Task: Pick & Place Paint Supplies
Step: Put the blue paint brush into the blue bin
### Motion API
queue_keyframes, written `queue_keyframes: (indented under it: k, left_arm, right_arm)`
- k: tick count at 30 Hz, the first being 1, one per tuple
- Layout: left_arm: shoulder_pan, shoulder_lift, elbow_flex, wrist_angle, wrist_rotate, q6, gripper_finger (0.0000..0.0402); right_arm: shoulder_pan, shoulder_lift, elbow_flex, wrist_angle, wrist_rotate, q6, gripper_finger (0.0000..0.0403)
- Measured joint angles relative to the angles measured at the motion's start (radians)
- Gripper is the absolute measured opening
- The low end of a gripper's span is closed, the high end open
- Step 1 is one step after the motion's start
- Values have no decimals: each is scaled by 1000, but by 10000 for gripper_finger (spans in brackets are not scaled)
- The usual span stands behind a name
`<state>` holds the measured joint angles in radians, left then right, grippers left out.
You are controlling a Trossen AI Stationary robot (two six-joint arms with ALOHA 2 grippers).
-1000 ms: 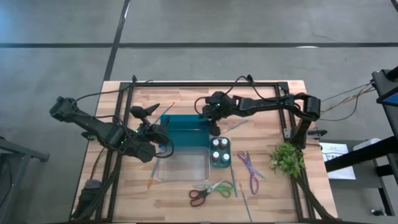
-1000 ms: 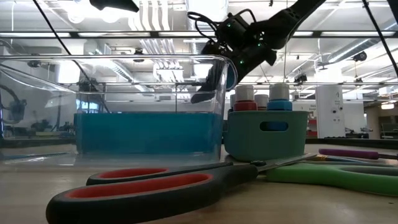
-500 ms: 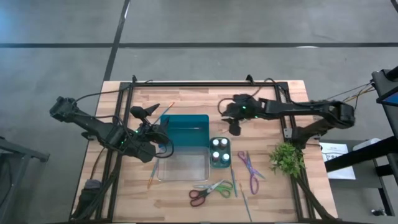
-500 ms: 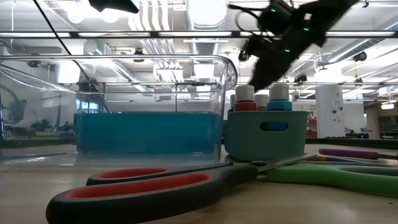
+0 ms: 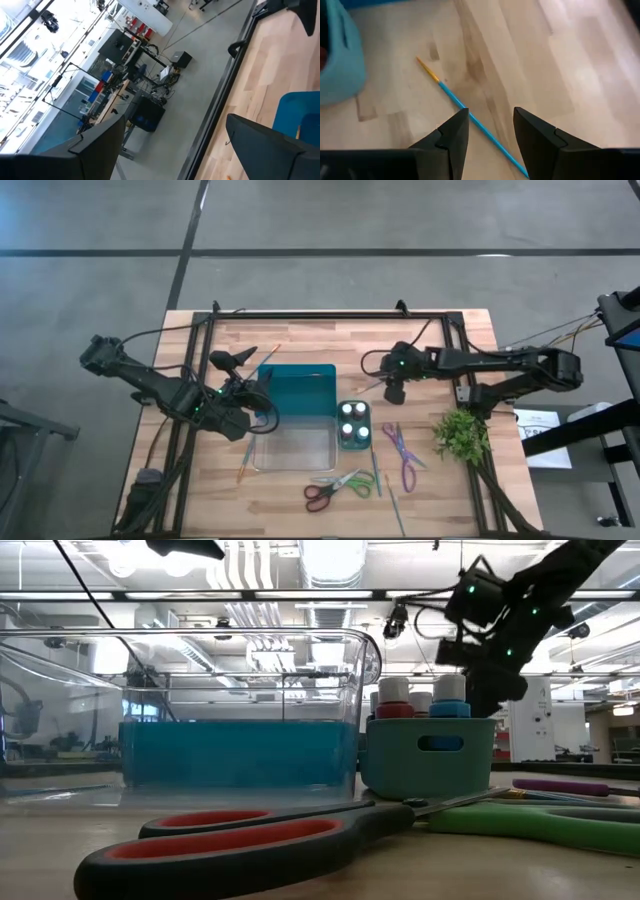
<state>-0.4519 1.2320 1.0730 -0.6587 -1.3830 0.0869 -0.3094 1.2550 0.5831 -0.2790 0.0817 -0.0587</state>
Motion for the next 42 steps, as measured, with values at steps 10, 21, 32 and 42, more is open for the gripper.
queue_keyframes:
  k: [10, 21, 32, 42]
  left_arm:
    - [0, 0, 0, 24, 0, 20, 353]
    - [0, 0, 0, 22, 34, 20, 353]
    - [0, 0, 0, 22, 42, 20, 353]
    - [0, 0, 1, 21, 42, 20, 353]
  right_arm:
    - [-26, 173, 58, -11, -60, -75, 153]
    - [-57, 207, 113, -85, -148, -203, 153]
    - [-78, 258, 118, -83, -219, -302, 146]
    - [-78, 372, 189, -95, -225, -375, 65]
